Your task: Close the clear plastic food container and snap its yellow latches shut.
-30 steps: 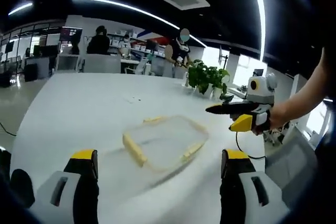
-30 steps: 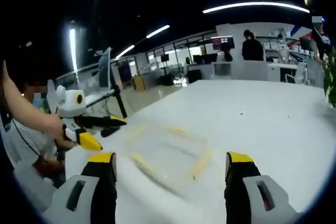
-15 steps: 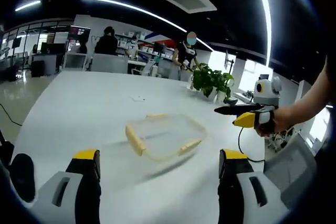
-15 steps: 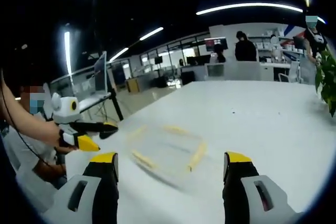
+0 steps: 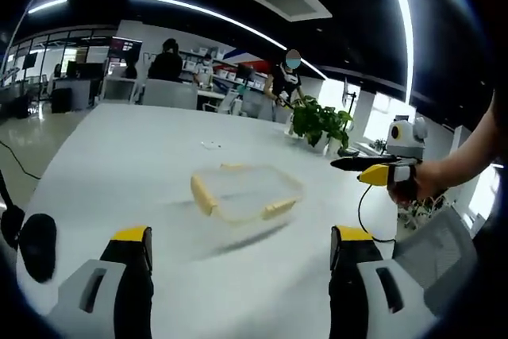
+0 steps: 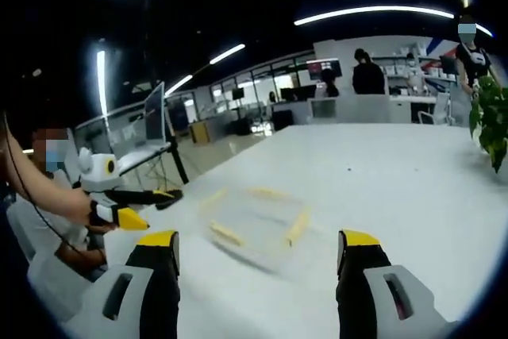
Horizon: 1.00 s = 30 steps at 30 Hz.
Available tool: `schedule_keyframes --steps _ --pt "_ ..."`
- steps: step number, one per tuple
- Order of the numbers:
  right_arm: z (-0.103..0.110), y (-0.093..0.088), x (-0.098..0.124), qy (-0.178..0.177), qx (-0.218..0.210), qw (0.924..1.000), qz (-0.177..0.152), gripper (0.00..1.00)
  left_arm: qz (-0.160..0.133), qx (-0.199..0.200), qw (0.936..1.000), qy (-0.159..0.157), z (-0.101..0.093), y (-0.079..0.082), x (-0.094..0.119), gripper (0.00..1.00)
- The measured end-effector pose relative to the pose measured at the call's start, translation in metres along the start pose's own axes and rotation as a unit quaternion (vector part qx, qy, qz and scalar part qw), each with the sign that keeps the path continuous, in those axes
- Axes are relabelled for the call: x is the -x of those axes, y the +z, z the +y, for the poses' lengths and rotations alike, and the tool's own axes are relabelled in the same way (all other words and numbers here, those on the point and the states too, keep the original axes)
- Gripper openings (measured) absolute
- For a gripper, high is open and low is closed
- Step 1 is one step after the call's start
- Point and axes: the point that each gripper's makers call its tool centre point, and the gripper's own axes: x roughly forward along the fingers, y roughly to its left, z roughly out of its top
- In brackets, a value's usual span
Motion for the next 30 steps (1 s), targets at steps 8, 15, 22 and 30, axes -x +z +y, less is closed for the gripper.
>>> schedule_keyframes --steps 8,15,22,30 --pt "0.001 -0.002 0.013 -0.005 -0.006 1.0 -0.005 0.82 -0.011 0.006 0.9998 0.013 -0.001 0.001 0.011 0.92" --pt "-0.001 -0.006 0.028 -0.019 -0.02 0.9996 -0.012 0.81 -0.014 0.016 0.9996 0.021 -0.007 -0.005 0.018 0.9" --pt "-0.001 -0.014 0.043 -0.027 -0.028 0.9992 -0.013 0.81 -0.011 0.017 0.9996 0.022 -0.016 -0.013 0.026 0.9" --pt "-0.001 -0.013 0.056 -0.036 -0.035 0.9985 -0.022 0.81 -0.013 0.029 0.9991 0.028 -0.019 -0.02 0.033 0.89"
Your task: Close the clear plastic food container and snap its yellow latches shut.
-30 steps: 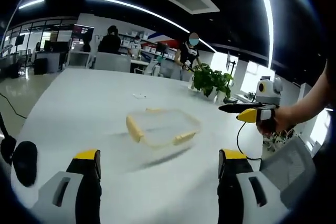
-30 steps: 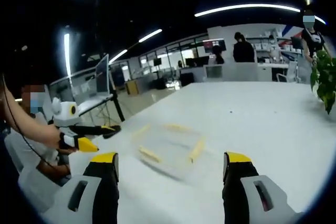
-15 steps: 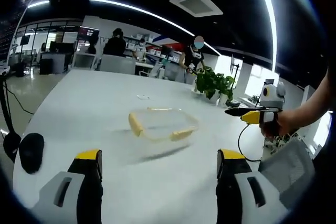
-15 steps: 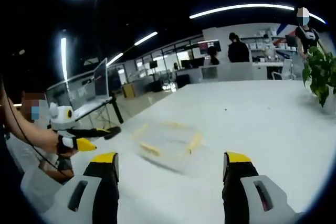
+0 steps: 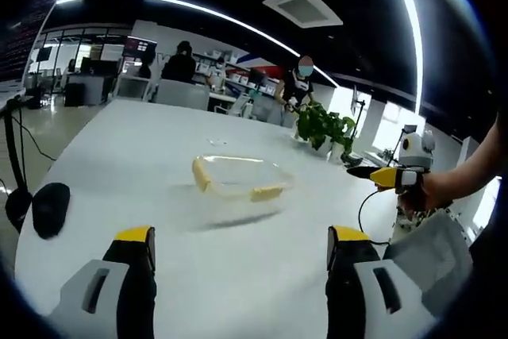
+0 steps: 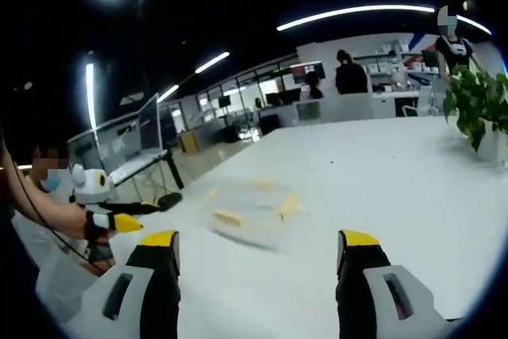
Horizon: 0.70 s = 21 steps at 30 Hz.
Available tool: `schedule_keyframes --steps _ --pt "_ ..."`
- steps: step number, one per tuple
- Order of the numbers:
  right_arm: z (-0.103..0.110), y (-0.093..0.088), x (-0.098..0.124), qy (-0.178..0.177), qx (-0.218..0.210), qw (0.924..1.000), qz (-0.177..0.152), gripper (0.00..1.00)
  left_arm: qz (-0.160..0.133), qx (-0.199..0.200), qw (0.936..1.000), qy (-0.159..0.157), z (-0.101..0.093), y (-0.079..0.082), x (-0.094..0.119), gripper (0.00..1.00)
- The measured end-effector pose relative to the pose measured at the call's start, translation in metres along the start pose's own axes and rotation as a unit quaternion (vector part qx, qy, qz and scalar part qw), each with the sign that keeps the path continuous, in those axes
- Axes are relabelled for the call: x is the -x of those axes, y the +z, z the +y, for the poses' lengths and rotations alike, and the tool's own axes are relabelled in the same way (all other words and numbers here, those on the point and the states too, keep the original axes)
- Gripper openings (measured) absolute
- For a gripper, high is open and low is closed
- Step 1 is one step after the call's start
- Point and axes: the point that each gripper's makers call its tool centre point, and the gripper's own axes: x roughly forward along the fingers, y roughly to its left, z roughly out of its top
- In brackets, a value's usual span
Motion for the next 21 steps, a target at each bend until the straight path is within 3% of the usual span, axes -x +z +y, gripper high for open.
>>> schedule_keyframes --steps 8,21 --pt "0.015 -0.001 0.013 0.01 0.013 0.9999 0.003 0.81 -0.007 -0.003 0.9999 0.009 -0.007 0.002 0.008 0.88" --pt "0.021 -0.011 0.036 0.001 0.002 1.0 0.0 0.8 -0.012 0.016 0.9992 0.035 -0.023 -0.011 0.027 0.87"
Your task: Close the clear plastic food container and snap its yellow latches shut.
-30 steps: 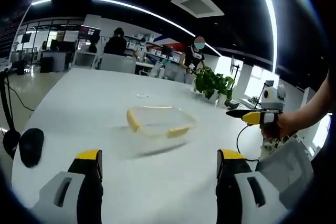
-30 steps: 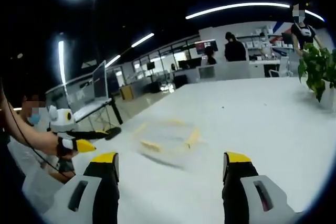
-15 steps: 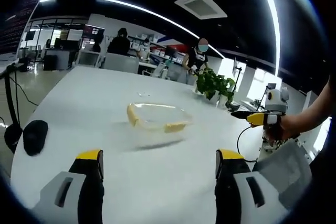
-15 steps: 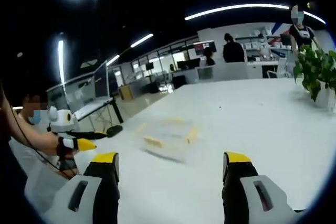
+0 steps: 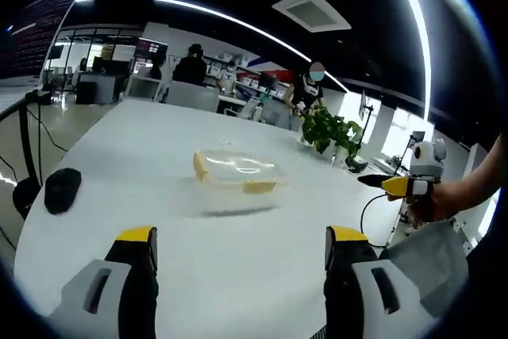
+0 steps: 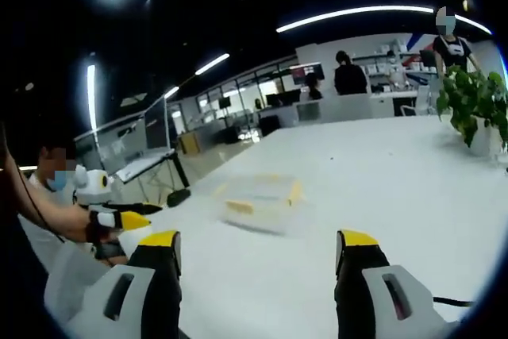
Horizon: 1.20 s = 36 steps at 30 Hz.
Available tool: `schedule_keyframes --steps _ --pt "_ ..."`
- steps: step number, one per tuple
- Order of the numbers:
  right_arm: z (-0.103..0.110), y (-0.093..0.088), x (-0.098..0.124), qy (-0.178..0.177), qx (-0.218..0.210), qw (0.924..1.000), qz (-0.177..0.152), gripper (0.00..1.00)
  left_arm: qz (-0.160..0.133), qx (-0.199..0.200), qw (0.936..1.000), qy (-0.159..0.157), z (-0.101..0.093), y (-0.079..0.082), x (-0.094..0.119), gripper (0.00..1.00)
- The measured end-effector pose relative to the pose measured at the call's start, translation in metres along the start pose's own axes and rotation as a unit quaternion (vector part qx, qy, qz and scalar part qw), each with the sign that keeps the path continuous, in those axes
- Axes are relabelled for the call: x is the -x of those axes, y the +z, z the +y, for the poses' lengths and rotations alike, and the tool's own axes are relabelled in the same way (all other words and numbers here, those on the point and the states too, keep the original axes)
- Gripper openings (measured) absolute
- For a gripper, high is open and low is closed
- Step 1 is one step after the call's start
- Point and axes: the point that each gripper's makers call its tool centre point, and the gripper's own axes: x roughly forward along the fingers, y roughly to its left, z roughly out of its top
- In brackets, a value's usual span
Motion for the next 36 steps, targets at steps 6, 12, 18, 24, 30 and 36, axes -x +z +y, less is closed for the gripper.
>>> schedule_keyframes --steps 6,12,18,24,30,36 --pt "0.003 0.005 0.006 -0.009 0.008 0.9999 -0.01 0.8 0.01 0.013 0.9997 0.017 -0.006 -0.01 0.005 0.87" --pt "0.016 0.002 0.011 -0.002 0.012 0.9999 -0.011 0.8 0.005 0.015 0.9998 0.013 -0.018 -0.011 0.01 0.88" --pt "0.018 -0.006 0.014 0.003 0.015 0.9999 -0.006 0.79 0.004 0.008 0.9998 0.015 -0.023 -0.014 0.01 0.87" --pt "0.014 -0.009 0.014 -0.008 0.017 0.9998 -0.004 0.78 0.0 0.0 0.9999 0.015 -0.027 -0.011 0.012 0.85" --pt "0.015 -0.015 0.014 -0.009 0.02 0.9997 0.002 0.78 0.029 -0.042 0.9983 0.026 -0.024 -0.028 0.011 0.8" --pt "0.013 -0.016 0.014 -0.016 0.024 0.9996 0.003 0.78 0.024 -0.041 0.9983 0.033 -0.022 -0.025 0.014 0.8"
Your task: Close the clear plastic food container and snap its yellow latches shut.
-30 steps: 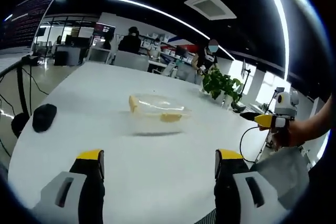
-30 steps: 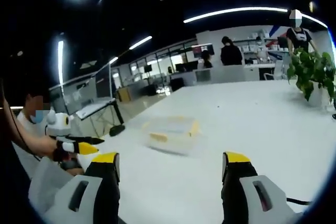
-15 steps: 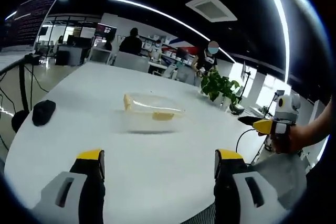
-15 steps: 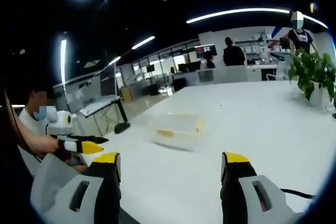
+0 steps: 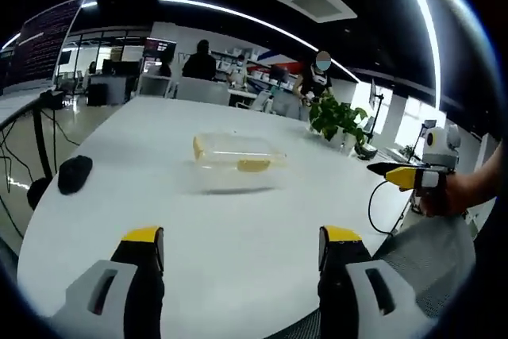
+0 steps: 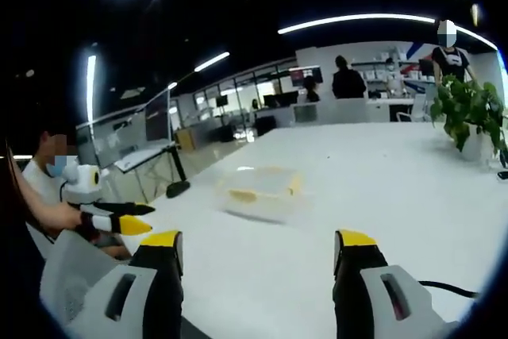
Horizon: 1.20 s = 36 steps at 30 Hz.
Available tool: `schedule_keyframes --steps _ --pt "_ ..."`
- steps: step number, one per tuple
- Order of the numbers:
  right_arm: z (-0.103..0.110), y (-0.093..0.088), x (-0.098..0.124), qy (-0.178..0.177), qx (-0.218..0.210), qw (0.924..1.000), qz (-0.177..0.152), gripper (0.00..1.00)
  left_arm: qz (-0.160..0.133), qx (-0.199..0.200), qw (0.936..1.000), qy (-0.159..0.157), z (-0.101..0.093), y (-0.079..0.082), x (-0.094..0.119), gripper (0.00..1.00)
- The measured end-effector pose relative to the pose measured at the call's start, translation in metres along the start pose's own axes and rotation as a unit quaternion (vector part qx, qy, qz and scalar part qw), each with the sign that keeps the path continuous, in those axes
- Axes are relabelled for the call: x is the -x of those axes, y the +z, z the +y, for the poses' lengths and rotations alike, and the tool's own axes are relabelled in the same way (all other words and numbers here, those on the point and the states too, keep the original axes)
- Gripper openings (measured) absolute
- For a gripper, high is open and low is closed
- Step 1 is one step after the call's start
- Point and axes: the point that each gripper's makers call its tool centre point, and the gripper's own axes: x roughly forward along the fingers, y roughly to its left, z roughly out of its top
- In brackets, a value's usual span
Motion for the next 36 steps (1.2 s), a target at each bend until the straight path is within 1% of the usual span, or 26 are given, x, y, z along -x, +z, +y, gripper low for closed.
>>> schedule_keyframes --steps 2,6,9,13,15,18,22,26,27,32,36 --pt "-0.0004 -0.0012 0.0001 0.0 0.002 1.0 0.003 0.77 0.0 -0.003 1.0 -0.007 -0.0033 -0.0004 -0.0008 0.8" --pt "-0.0008 -0.0013 0.001 0.0 0.0 1.0 0.001 0.77 0.0 -0.01 0.9999 -0.01 -0.004 -0.0001 -0.0005 0.79" --pt "-0.0011 -0.0027 0.0018 -0.001 -0.001 1.0 0.005 0.76 0.008 -0.013 0.9998 -0.01 -0.005 -0.0036 0.0004 0.78" --pt "-0.0024 -0.0025 0.0012 -0.005 -0.002 1.0 0.005 0.76 0.007 -0.022 0.9997 -0.012 -0.0059 -0.0019 0.0007 0.78" --pt "-0.0031 -0.0034 0.0011 -0.008 0.001 0.9999 0.007 0.76 0.015 -0.028 0.9994 -0.016 -0.0083 -0.0041 -0.0009 0.78" --pt "-0.0032 -0.003 0.0011 -0.008 0.001 1.0 0.005 0.76 0.009 -0.029 0.9993 -0.023 -0.0102 -0.0027 -0.0011 0.78" --pt "-0.0043 -0.0033 0.0005 -0.009 0.0 0.9999 0.006 0.76 0.01 -0.024 0.9995 -0.02 -0.0085 -0.0029 -0.0013 0.78" --pt "-0.0035 -0.0055 -0.0003 -0.006 0.002 0.9999 0.01 0.77 0.01 -0.031 0.9993 -0.017 -0.008 -0.002 -0.0016 0.8" --pt "-0.0028 -0.0052 -0.0005 -0.006 0.002 0.9999 0.01 0.77 0.01 -0.031 0.9993 -0.017 -0.0082 -0.0016 -0.0016 0.8" --pt "-0.0019 -0.0058 -0.0008 -0.005 0.0 0.9999 0.013 0.77 0.019 -0.035 0.9991 -0.017 -0.0079 -0.0052 -0.0023 0.8" --pt "-0.0039 -0.0065 -0.001 -0.006 -0.003 0.9999 0.012 0.78 0.02 -0.031 0.9992 -0.017 -0.0075 -0.0053 -0.0026 0.81"
